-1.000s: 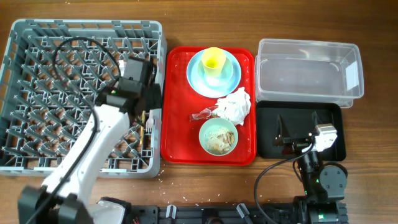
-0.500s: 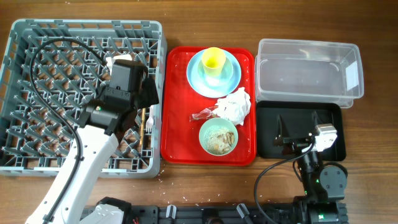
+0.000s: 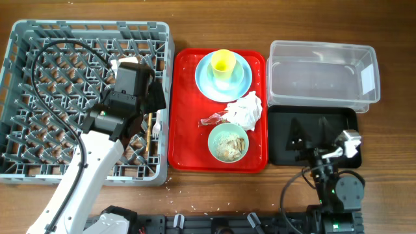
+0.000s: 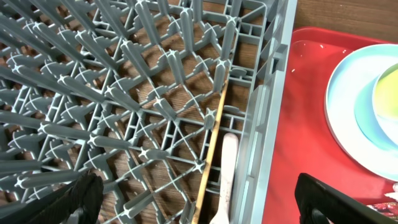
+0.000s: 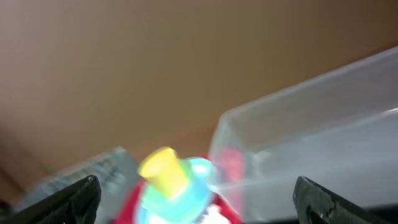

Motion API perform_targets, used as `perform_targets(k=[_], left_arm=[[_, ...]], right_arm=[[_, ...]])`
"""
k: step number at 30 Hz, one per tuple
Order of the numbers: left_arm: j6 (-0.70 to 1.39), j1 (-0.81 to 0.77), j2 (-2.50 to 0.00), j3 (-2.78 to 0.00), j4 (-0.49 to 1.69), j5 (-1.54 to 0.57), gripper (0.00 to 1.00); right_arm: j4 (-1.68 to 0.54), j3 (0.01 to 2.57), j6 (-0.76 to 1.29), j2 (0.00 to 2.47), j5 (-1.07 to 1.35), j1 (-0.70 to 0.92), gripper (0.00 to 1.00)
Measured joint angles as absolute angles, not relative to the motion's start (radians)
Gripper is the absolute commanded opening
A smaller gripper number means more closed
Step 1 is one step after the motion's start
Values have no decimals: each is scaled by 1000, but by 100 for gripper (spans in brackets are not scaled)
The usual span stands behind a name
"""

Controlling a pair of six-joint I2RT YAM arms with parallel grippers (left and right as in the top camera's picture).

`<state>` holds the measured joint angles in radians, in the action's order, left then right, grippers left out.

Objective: Sort waste into correct bins and load items into the dishwasher rack
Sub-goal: 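Reach the right gripper to the green bowl and grip its rim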

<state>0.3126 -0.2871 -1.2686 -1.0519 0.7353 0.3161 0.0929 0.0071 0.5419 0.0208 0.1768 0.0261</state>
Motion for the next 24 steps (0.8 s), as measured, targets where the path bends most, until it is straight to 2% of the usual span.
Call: perform_targets(k=[1, 4, 7, 10, 13, 14, 15, 16, 17, 19, 20, 21, 22, 23, 24], left_arm=[[313, -287, -1269, -1052, 736, 316, 100], [313, -287, -1269, -1052, 736, 316, 100], [313, -287, -1271, -1052, 734, 316, 100], [313, -287, -1272, -1052, 736, 316, 100], [313, -287, -1272, -1052, 734, 316, 100], [313, -287, -1272, -1052, 736, 316, 100], [313, -287, -1271, -1052, 736, 316, 100], [313, -287, -1272, -1052, 736, 316, 100], [313, -287, -1272, -1052, 736, 316, 100], [313, -287, -1272, -1052, 736, 316, 100], [313, -287, -1272, -1052, 736, 316, 100], [313, -287, -1272, -1052, 736, 316, 100], [313, -287, -1272, -1052, 736, 316, 100], [313, -287, -1272, -1052, 736, 316, 100], [313, -287, -1272, -1052, 736, 316, 100]], right_arm=[[89, 29, 530, 25, 244, 26, 100], [-155, 252, 515, 146, 313, 26, 100], [-549, 640, 442, 440, 353, 26, 100], [-831, 874, 388, 728, 373, 26, 100], [-921, 992, 366, 955, 509, 25, 99], [-935, 999, 360, 993, 527, 29, 94], [-964, 999, 342, 1015, 527, 48, 93], [-981, 999, 331, 1018, 505, 81, 93], [-991, 999, 325, 1019, 474, 131, 100], [-992, 999, 312, 1019, 421, 252, 100], [-972, 999, 316, 1019, 405, 316, 97], [-957, 999, 317, 1019, 398, 361, 85], [-917, 991, 329, 1017, 390, 411, 66], [-882, 976, 347, 1017, 380, 464, 52], [-868, 959, 365, 1017, 359, 509, 48]])
